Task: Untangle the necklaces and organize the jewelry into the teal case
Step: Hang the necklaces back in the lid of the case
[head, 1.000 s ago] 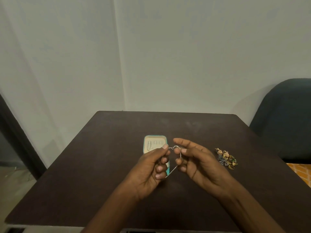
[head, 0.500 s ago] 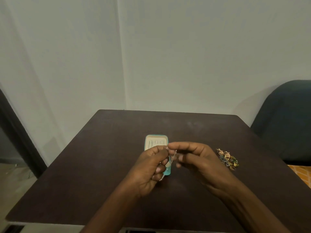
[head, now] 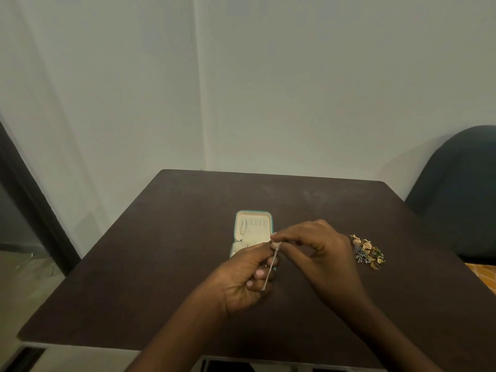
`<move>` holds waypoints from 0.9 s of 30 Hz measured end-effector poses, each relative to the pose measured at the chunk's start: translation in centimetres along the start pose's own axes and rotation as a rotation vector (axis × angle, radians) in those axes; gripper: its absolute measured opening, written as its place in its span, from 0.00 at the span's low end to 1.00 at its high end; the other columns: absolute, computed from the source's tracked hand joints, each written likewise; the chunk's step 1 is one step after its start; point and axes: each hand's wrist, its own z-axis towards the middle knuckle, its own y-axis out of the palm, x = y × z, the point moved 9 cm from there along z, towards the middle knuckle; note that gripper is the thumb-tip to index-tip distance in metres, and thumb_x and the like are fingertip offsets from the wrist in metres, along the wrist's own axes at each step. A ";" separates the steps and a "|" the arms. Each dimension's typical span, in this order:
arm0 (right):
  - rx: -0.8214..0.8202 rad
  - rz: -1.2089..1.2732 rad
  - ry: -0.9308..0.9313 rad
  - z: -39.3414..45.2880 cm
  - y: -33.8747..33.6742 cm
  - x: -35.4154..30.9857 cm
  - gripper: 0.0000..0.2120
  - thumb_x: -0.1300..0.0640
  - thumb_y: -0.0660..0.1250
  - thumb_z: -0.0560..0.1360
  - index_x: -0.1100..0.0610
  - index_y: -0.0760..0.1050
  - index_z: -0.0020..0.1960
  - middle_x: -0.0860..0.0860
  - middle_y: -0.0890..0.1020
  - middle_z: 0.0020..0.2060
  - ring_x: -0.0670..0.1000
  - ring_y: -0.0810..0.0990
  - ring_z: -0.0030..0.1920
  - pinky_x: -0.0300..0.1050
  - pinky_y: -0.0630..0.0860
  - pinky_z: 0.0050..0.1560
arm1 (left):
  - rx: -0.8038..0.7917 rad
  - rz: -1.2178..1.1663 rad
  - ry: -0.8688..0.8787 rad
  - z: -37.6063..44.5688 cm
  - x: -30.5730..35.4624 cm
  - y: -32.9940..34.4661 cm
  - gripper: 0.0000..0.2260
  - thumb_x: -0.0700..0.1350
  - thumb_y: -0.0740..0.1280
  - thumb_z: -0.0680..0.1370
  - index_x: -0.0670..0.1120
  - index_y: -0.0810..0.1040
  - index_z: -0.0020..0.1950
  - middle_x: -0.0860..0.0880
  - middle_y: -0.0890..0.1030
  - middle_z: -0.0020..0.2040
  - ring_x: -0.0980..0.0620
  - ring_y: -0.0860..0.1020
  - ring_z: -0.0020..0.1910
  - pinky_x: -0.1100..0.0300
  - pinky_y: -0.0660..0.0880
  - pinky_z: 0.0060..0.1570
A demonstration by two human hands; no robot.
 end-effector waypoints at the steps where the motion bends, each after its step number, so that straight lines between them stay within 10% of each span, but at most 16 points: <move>1: 0.001 0.002 0.023 0.1 0.0 0.2 0.07 0.50 0.69 0.70 0.46 0.83 0.46 0.36 0.78 0.41 0.39 0.75 0.43 0.34 0.72 0.42 | -0.005 -0.022 -0.020 0.1 -0.4 0.0 0.05 0.40 0.61 0.78 0.44 0.70 0.42 0.50 0.68 0.27 0.61 0.60 0.16 0.72 0.52 0.13; 12: -0.283 0.274 0.184 2.3 2.4 0.3 0.07 0.63 0.72 0.71 0.52 0.84 0.45 0.44 0.84 0.37 0.39 0.80 0.37 0.32 0.74 0.37 | -0.001 -0.368 0.002 1.3 -0.6 -1.3 0.07 0.36 0.67 0.68 0.39 0.76 0.46 0.46 0.76 0.30 0.57 0.74 0.21 0.71 0.67 0.17; 20: -0.350 0.124 0.171 4.9 3.2 1.7 0.04 0.59 0.72 0.71 0.54 0.84 0.46 0.42 0.82 0.35 0.36 0.78 0.36 0.27 0.70 0.36 | 0.071 -0.448 0.024 2.8 -0.4 -2.8 0.06 0.34 0.64 0.75 0.35 0.75 0.51 0.36 0.80 0.42 0.43 0.83 0.36 0.50 0.82 0.36; 27: -0.395 -0.045 0.206 6.5 4.5 4.8 0.05 0.57 0.70 0.73 0.52 0.83 0.47 0.47 0.85 0.39 0.43 0.81 0.38 0.32 0.74 0.36 | 0.385 0.286 0.493 2.8 4.2 -6.2 0.04 0.41 0.64 0.78 0.42 0.77 0.50 0.46 0.81 0.41 0.54 0.77 0.35 0.64 0.76 0.34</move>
